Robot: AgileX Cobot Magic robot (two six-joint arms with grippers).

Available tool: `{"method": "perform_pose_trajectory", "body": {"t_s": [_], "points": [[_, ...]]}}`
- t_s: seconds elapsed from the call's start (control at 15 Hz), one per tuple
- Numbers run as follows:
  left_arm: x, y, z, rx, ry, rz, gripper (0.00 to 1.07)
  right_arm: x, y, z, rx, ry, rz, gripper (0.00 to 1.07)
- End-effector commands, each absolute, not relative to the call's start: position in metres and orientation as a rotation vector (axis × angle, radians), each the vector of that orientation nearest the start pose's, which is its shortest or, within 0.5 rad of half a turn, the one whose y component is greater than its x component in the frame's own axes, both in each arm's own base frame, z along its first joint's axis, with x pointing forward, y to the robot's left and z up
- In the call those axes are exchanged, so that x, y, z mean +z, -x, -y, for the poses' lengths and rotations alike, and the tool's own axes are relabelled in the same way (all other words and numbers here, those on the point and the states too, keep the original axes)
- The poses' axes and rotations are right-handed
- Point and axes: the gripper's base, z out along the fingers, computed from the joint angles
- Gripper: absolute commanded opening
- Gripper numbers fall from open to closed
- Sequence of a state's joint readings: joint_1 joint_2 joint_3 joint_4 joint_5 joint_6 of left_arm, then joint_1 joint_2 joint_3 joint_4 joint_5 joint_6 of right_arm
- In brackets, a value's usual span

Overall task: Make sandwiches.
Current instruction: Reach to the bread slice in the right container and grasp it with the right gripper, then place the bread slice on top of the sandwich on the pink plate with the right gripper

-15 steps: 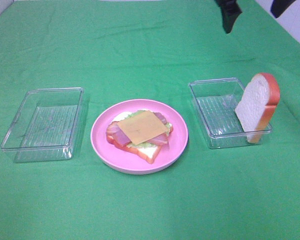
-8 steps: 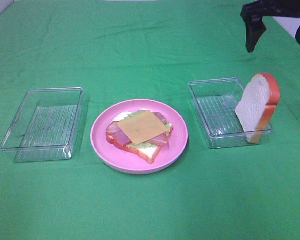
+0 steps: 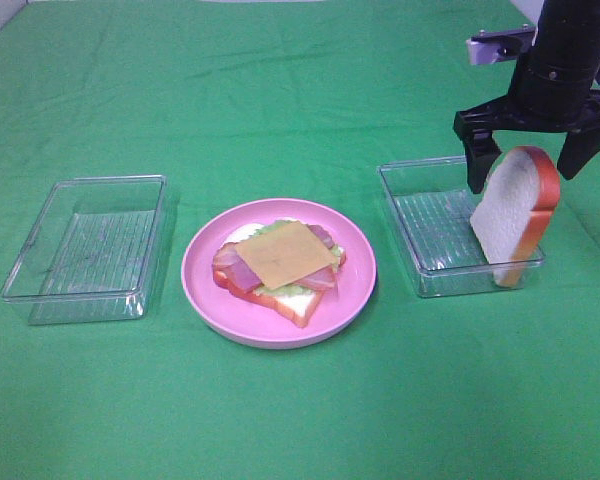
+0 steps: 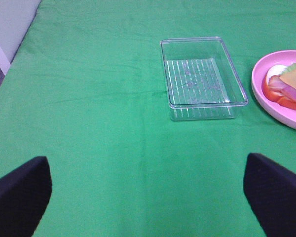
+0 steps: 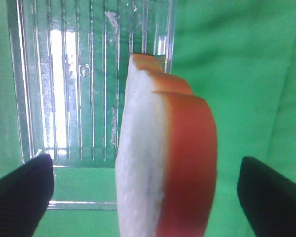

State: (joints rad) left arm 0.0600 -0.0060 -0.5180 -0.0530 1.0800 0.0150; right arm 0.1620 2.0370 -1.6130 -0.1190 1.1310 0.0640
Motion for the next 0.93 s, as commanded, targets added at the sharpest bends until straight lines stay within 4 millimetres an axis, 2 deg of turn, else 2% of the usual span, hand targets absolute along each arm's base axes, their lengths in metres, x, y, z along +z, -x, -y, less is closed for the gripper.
{"method": "perform_pose_trajectory", "body": {"t_s": [0.07, 0.13, 0.2, 0.33, 0.4, 0.53, 0.67, 0.8, 0.93], "points": [[0.281, 0.010, 0.005, -0.022, 0.043, -2.022, 1.01, 0.199, -0.411, -0.057, -0.130, 0.206, -3.044, 0.92], [0.281, 0.010, 0.005, -0.022, 0.043, -2.022, 1.01, 0.199, -0.410, -0.057, -0.131, 0.206, -3.049, 0.85], [0.281, 0.010, 0.005, -0.022, 0.043, -2.022, 1.01, 0.199, -0.410, -0.057, -0.132, 0.206, -3.052, 0.71], [0.281, 0.010, 0.005, -0.022, 0.043, -2.022, 1.01, 0.199, -0.409, -0.058, -0.118, 0.200, -3.060, 0.29], [0.281, 0.010, 0.005, -0.022, 0.043, -2.022, 1.01, 0.199, -0.408, -0.060, -0.094, 0.211, -3.066, 0.02], [0.281, 0.010, 0.005, -0.022, 0.043, -2.022, 1.01, 0.203, -0.405, -0.062, -0.092, 0.219, -3.082, 0.00], [0.281, 0.010, 0.005, -0.022, 0.043, -2.022, 1.01, 0.216, -0.402, -0.061, -0.080, 0.212, -3.057, 0.00], [0.281, 0.010, 0.005, -0.022, 0.043, -2.022, 1.01, 0.234, -0.397, -0.062, -0.046, 0.198, -3.015, 0.00], [0.281, 0.010, 0.005, -0.022, 0.043, -2.022, 1.01, 0.265, -0.392, -0.064, 0.014, 0.178, -2.940, 0.00]]}}
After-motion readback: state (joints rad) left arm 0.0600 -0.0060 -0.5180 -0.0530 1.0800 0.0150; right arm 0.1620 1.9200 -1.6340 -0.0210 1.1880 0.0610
